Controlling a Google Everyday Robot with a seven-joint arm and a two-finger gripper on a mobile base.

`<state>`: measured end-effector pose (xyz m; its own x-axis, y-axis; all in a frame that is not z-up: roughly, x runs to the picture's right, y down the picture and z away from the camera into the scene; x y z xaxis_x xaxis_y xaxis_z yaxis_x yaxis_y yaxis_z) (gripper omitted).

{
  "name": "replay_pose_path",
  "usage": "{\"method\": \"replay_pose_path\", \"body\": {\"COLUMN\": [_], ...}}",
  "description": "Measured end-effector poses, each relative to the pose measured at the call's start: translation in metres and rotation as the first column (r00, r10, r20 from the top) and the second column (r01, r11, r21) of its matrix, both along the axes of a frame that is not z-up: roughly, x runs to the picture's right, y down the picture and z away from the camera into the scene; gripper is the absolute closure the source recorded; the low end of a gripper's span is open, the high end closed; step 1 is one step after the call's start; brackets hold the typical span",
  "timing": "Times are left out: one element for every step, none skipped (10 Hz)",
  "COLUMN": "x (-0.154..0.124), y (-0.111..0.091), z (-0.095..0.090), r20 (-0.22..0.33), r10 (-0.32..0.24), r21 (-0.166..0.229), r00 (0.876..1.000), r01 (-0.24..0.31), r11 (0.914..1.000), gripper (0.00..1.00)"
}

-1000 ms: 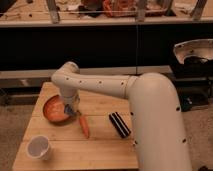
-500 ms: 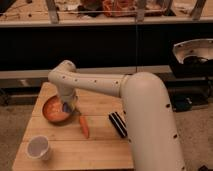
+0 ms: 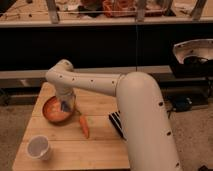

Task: Place the white sponge in the ceramic bowl

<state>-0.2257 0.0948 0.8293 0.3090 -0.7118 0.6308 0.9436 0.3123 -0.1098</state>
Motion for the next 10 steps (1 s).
{"method": "replay_pose_path", "body": {"x": [-0.0039,-0.005,-0.0052,-0.0061,-0.0077,-0.0098,-0.011,-0.0122,-0.0128,-0.0131], "y": [-0.0013,-0.0031,-0.0053,-0.0063,-0.0049,-0.005,-0.0048,-0.0058,-0.0062,-0.0054], "z": [0.0014,0.003,0.0052,0.007,0.0073,0.0076,0.0079,0.0094,0.01,0.0102], "r20": [0.002,0.001,-0.001,-0.001,0.001,0.003,0.003,0.002,0.003,0.003], "r10": [0.0,-0.001,0.0,-0.001,-0.003,-0.003,-0.004,-0.003,-0.004,-0.004], "r21": [0.002,0.004,0.006,0.006,0.006,0.007,0.007,0.007,0.008,0.007], "r00": [1.0,1.0,1.0,1.0,1.0,1.0,1.0,1.0,1.0,1.0], "r01": [0.0,0.001,0.0,0.001,0.003,0.003,0.004,0.003,0.004,0.004], "r11": [1.0,1.0,1.0,1.0,1.0,1.0,1.0,1.0,1.0,1.0], "gripper": [0.7,0.62,0.52,0.4,0.3,0.22,0.2,0.2,0.2,0.2]}}
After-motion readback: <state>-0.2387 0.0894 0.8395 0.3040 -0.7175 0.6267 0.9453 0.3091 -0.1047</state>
